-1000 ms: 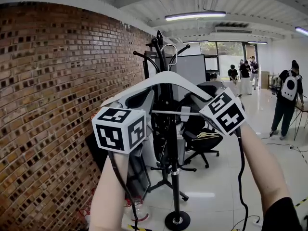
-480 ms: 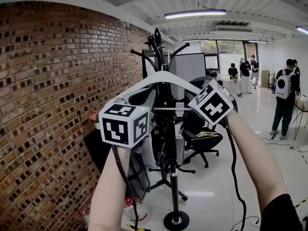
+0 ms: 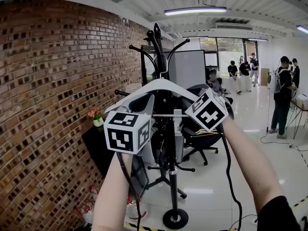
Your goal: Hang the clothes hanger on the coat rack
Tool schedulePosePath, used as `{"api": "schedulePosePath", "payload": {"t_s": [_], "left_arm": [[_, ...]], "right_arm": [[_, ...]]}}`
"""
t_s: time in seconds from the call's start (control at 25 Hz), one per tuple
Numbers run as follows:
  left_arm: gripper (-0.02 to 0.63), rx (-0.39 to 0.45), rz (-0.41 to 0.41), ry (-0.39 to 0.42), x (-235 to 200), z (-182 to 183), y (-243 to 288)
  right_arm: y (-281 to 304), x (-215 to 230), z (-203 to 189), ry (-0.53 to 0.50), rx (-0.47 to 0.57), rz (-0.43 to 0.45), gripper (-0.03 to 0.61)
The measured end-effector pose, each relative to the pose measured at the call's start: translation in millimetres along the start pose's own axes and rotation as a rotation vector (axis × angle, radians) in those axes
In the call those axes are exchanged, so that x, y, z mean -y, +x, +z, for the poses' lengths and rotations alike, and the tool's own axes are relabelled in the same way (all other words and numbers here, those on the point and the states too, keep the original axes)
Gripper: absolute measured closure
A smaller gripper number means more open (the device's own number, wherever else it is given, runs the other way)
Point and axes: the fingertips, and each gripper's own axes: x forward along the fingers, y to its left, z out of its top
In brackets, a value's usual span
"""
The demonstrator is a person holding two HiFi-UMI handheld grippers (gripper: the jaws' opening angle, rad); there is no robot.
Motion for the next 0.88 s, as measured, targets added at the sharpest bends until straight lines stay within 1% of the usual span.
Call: {"api": "schedulePosePath", "payload": {"t_s": [0.2, 0.44, 0.64, 0.76, 0.88], "left_arm": [[0.609, 0.001, -0.017, -0.020, -0.5, -14.0, 0.5], [0.609, 0.014, -0.028, -0.005, 2.2, -28.1, 8.9], [0.609, -0.030, -0.026, -0.096, -5.9, -47.8, 18.6], [0.609, -0.049, -0.009, -0.104, -12.3, -56.5, 18.9], [0.609, -0.059, -0.010, -0.110, -13.2, -63.0, 19.9]], "right_arm": [[6.8, -7.8, -15.0, -0.022, -0.021, 0.018, 0.460], [16.1, -15.8, -25.1, -0.036, -0.023, 0.029, 0.460], [20.3, -19.8, -29.1, 0.007, 0.004, 0.036, 0.460], [21.1, -21.4, -30.5, 0.025, 0.024, 0.030, 0.459], [20.7, -21.8, -28.9, 0.017, 0.034, 0.008, 0.459]]}}
